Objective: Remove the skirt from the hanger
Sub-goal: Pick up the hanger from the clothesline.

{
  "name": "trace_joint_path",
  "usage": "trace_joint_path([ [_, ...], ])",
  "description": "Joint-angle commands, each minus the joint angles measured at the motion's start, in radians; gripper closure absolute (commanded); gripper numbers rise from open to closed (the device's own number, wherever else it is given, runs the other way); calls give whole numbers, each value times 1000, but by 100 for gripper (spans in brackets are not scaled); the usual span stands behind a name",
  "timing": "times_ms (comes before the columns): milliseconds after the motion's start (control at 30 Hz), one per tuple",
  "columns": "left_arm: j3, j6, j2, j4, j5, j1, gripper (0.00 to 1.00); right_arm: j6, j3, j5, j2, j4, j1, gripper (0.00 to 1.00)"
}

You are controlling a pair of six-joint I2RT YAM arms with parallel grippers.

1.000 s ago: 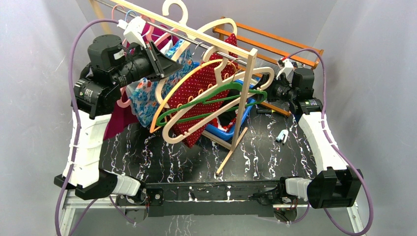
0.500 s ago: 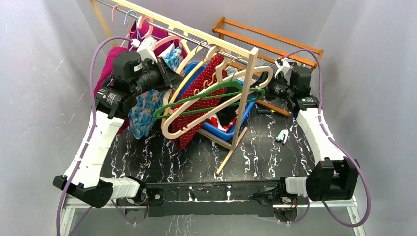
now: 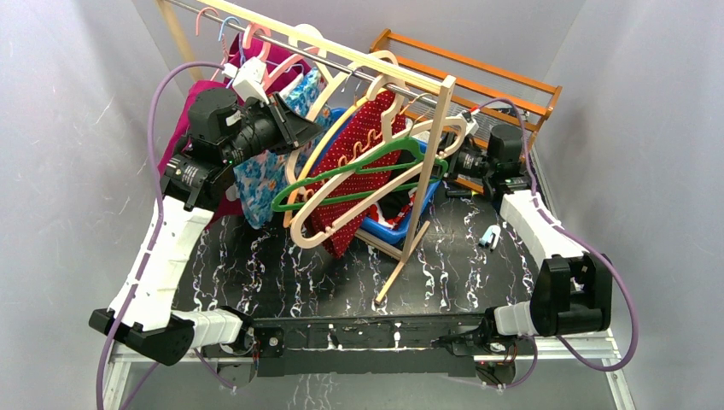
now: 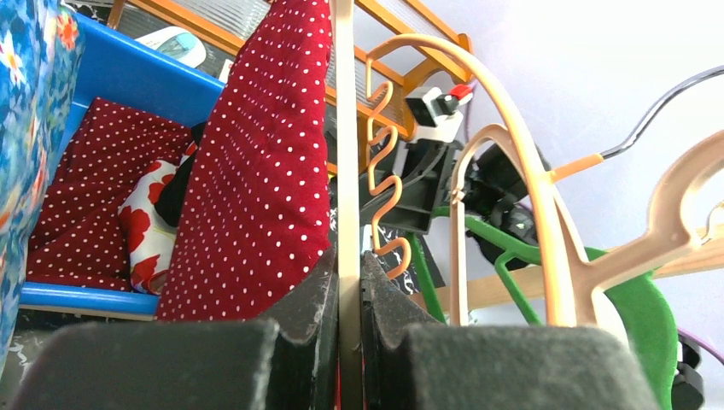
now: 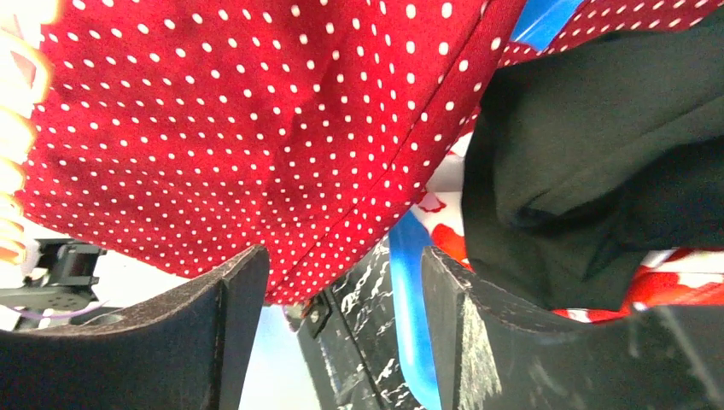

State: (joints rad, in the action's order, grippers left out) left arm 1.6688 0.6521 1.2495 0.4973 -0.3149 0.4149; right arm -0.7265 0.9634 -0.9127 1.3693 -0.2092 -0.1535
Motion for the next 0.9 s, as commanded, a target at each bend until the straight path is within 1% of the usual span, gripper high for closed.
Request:
trace_joint_path([
  [0, 29, 34, -53, -116, -46, -4, 100, -112, -53, 1, 47, -203, -40, 26],
  [100, 20, 44, -59, -132, -55, -5, 100, -148, -78, 22, 65, -263, -46, 26],
  [233, 16, 47, -59, -131, -63, -5, 100, -131, -77, 50, 81, -262, -42, 29],
  [333, 16, 45, -60, -131, -64, -5, 100, -106, -80, 87, 77, -232, -15, 30],
  [500, 15, 40, -51, -128, -78, -6, 100, -29, -48, 102, 66, -138, 81, 30],
  [567, 10, 42, -50, -135, -89, -8, 100, -8, -30, 95, 64, -106, 122, 28],
  [667, 4, 42, -46, -139, -102, -10, 100, -21, -14, 75, 59, -106, 185, 25],
  [767, 0, 48, -37, -150, -136, -13, 100, -85, -2, 40, 61, -146, 208, 20],
  [867, -26, 61, -35, -189, -181, -13, 100, -195, -3, 18, 63, -217, 205, 11],
])
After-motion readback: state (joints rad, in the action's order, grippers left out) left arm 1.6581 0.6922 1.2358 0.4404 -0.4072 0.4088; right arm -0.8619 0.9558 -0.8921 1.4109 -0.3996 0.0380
